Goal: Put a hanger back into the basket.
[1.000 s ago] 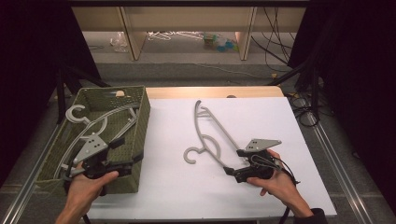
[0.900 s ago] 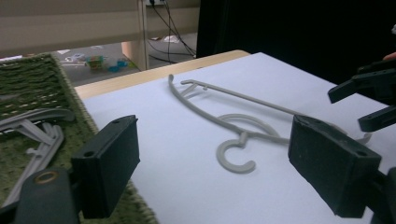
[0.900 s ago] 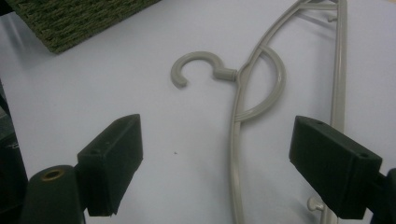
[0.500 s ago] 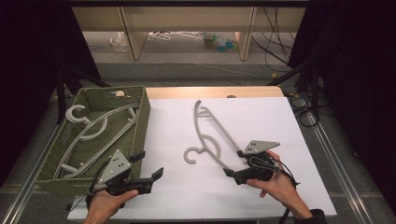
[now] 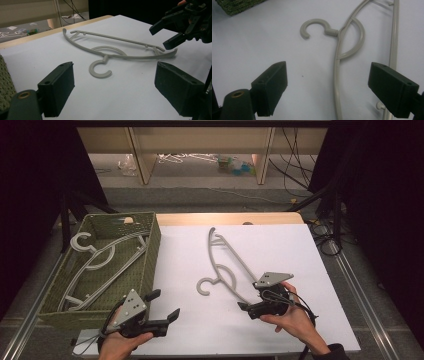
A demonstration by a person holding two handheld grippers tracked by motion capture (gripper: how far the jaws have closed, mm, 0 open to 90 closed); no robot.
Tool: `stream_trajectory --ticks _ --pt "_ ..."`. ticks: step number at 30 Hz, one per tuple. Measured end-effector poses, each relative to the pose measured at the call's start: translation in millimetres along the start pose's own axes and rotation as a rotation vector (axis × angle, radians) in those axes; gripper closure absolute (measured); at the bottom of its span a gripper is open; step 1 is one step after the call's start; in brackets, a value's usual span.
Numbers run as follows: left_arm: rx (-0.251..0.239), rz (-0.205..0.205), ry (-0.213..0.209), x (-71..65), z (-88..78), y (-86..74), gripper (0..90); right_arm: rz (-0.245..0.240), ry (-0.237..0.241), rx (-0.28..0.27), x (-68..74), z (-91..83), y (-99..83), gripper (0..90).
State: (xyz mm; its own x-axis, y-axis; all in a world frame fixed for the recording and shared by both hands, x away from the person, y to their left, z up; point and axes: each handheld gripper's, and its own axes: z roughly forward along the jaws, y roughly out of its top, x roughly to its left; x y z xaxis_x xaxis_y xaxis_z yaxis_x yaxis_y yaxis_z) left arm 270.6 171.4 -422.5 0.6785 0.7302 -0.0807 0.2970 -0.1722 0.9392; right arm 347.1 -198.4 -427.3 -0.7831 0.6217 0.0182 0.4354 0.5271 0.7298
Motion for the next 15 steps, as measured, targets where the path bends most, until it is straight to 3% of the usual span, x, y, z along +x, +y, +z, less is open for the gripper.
stream_trajectory --ticks 1,3,5,11,12,13,14,15 --pt "-0.004 -0.001 -0.007 -0.7 0.1 -0.9 16.0 0.006 -0.013 -0.012 1.6 2.2 -0.4 16.8" --pt "-0.004 0.003 -0.024 -0.5 -0.3 -2.7 16.0 -0.025 -0.009 0.033 2.0 3.4 0.9 16.8" --pt "-0.016 0.006 -0.029 -0.1 0.5 -3.8 16.0 -0.047 -0.008 0.038 1.4 9.3 2.1 16.8" --pt "-0.002 0.004 -0.031 -2.6 1.5 -6.8 16.0 -0.033 -0.025 0.102 -6.1 22.6 5.0 16.8" --pt "0.011 0.009 -0.025 -2.5 1.6 -6.9 16.0 -0.027 -0.011 0.144 -9.4 32.0 5.6 18.3" --pt "0.011 0.009 -0.025 -2.5 1.6 -6.9 16.0 -0.027 -0.011 0.144 -9.4 32.0 5.6 18.3" --pt "0.013 0.021 -0.030 -1.5 1.9 -6.6 16.0 -0.020 0.008 0.197 -11.7 40.4 7.1 22.1" --pt "0.013 0.002 -0.023 -1.8 2.3 -7.0 16.1 -0.026 0.016 0.224 -12.5 44.3 8.2 24.3"
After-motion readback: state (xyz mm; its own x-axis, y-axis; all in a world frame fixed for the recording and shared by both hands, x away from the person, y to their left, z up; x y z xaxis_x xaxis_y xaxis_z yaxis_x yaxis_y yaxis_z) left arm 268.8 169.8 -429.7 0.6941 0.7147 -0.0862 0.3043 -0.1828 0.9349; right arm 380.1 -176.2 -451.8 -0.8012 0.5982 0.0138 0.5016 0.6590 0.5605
